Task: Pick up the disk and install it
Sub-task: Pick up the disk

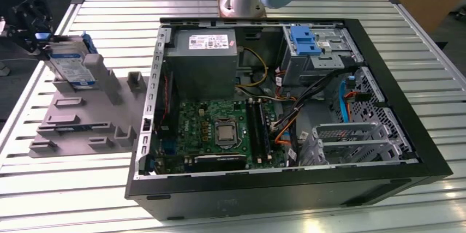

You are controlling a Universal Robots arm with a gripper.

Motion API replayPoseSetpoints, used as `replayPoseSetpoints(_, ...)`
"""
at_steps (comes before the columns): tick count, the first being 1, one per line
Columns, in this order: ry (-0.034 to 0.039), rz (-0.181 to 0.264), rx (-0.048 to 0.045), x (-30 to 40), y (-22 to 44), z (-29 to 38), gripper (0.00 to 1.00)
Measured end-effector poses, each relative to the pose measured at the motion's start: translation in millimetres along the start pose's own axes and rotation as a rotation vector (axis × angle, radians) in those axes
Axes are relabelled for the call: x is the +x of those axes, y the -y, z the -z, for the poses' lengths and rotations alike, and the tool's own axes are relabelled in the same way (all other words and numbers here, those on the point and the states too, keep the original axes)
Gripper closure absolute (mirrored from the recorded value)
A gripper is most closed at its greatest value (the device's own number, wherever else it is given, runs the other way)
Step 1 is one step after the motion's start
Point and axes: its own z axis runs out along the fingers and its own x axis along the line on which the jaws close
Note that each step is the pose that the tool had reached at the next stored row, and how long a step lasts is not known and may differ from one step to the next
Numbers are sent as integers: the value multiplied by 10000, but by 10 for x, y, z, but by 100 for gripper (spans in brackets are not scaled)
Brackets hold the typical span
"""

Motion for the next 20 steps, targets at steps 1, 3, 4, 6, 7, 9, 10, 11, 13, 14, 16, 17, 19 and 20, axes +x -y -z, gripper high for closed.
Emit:
replayPoseSetpoints(1, 0, 0, 0, 0, 0, -2, 47)
replayPoseSetpoints(3, 1, 0, 2, 0, 0, -7, 48)
replayPoseSetpoints(4, 1, 0, 1, 1, 0, -8, 48)
replayPoseSetpoints(6, 1, -1, 1, 1, 0, -11, 55)
replayPoseSetpoints(7, 0, -1, 1, 2, 0, -12, 55)
replayPoseSetpoints(9, -1, 0, 1, 3, 0, -13, 55)
replayPoseSetpoints(10, -1, 0, 1, 3, 0, -14, 55)
replayPoseSetpoints(11, -1, 0, 1, 4, 0, -14, 56)
replayPoseSetpoints(13, -1, 0, 1, 4, 0, -14, 56)
replayPoseSetpoints(14, 0, 0, 2, 4, 1, -15, 63)
replayPoseSetpoints(16, 0, 2, 2, 7, 1, -16, 63)
replayPoseSetpoints(17, 0, 14, 2, 12, 1, -16, 63)
replayPoseSetpoints(19, -3, 115, 0, 22, 1, -16, 63)
replayPoseSetpoints(20, -5, 177, -3, 27, 2, -16, 63)
